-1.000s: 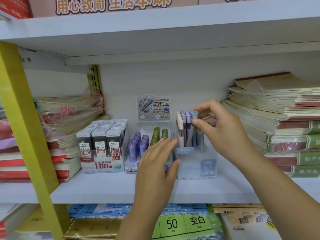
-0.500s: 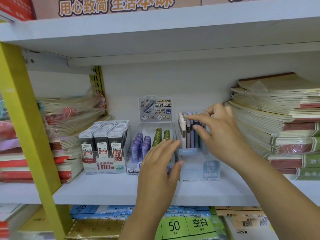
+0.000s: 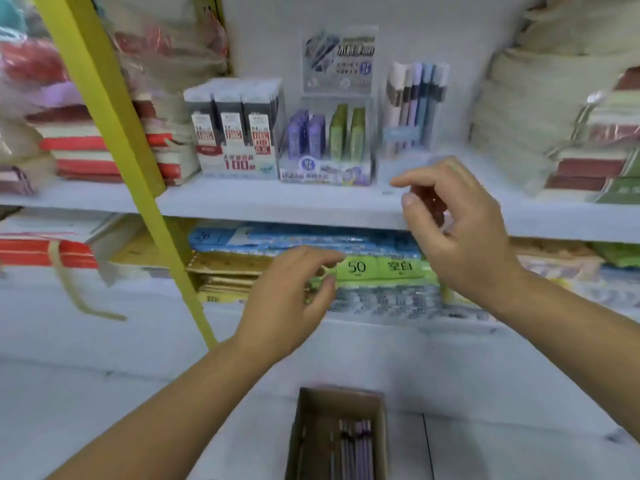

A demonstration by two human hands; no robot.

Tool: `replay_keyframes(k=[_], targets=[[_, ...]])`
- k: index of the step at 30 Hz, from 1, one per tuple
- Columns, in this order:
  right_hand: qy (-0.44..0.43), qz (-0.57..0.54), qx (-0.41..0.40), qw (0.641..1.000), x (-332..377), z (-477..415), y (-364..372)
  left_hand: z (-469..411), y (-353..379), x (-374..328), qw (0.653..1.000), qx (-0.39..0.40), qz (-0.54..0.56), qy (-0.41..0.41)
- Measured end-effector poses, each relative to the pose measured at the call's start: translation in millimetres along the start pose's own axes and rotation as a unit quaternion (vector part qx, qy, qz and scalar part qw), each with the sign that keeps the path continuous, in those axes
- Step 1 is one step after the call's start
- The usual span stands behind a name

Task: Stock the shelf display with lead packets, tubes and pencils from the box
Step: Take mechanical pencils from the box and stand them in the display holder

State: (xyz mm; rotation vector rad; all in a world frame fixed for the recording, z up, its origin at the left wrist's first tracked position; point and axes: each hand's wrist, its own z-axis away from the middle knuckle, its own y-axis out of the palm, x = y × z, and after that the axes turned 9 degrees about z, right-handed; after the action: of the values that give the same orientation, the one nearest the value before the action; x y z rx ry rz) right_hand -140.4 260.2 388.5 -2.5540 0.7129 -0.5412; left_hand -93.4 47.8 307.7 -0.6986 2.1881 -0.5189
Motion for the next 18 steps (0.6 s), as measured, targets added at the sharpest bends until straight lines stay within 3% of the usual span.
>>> replay_keyframes(k=[3,6,9,11,15,18], targets=[[0.153,-0.04,0.149,0.976,-6,98,43,81,25,46,0.975,0.108,0.009,-0.195],[0.355,-0.078,0.343,0.866,-12,214,94,162,58,88,0.897,0.226,-0.02,-0.379],[0.435,-0.075,0.471,0.764,-14,300,140,215,81,110,0.805,0.301,0.032,-0.511],[0.482,-0.077,0.499,0.716,-16,331,168,232,93,118,0.76,0.321,0.084,-0.558],[0.567,-0.103,0.502,0.645,-20,361,221,243,101,129,0.72,0.269,0.149,-0.622],[0.632,-0.072,0.448,0.628,-23,375,246,246,94,131,0.679,0.228,0.227,-0.66]])
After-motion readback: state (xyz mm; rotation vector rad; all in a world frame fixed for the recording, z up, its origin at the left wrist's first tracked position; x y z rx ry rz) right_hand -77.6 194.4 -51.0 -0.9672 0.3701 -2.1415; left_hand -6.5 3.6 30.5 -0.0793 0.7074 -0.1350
